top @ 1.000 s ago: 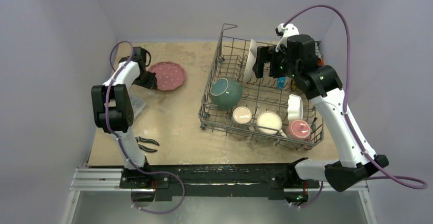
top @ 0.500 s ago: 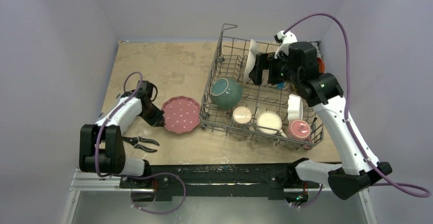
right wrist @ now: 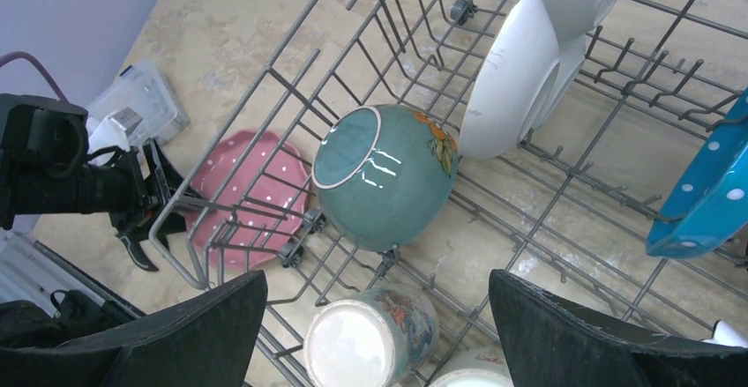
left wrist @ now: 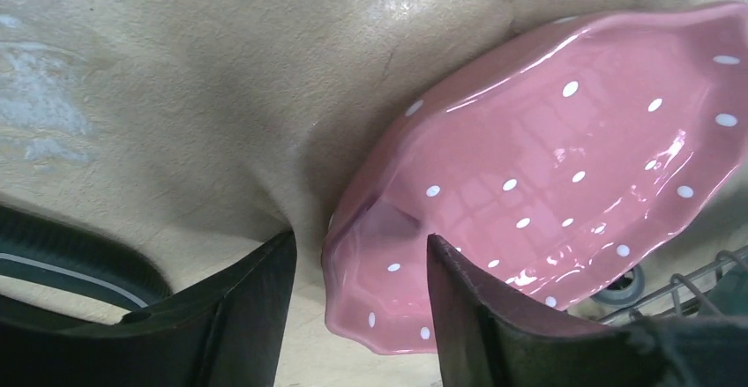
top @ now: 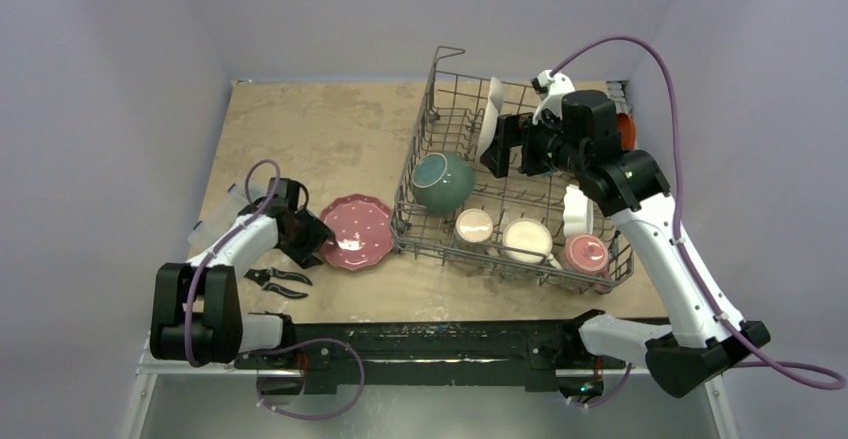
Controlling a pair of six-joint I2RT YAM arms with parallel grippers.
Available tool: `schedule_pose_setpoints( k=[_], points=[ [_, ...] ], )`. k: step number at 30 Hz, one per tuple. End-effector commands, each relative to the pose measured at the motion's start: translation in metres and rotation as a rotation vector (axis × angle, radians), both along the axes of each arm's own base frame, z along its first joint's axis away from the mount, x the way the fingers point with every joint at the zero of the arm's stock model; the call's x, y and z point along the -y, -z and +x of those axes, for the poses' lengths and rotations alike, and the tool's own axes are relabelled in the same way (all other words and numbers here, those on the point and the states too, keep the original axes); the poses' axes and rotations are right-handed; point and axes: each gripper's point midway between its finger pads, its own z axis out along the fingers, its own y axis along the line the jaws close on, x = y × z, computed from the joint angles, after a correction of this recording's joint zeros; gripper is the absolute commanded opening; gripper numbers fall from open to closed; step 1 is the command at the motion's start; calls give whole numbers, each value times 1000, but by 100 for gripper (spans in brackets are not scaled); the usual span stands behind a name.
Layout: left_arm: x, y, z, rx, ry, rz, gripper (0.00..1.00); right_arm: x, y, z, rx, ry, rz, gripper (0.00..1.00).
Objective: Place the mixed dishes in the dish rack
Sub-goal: Move the plate to the center of the board, then pick up the plate at the center of the board.
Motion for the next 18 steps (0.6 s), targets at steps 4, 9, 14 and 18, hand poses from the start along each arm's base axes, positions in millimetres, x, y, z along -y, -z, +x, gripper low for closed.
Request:
schedule_pose_setpoints(
  k=[4, 9, 14, 18],
  points=[
    [-4, 2, 1, -18, -83, 50, 54, -1, -17, -5, 50, -3, 36, 98],
    [-9, 2, 2, -24, -144, 97, 17, 1, -26, -2, 72, 13, 38, 98],
    [-14, 0, 6, 5, -173, 112, 0, 3, -30, -3, 78, 23, 35, 98],
    [-19, -27, 11, 135, -195, 117, 0, 8, -26, -3, 64, 57, 26, 98]
  ],
)
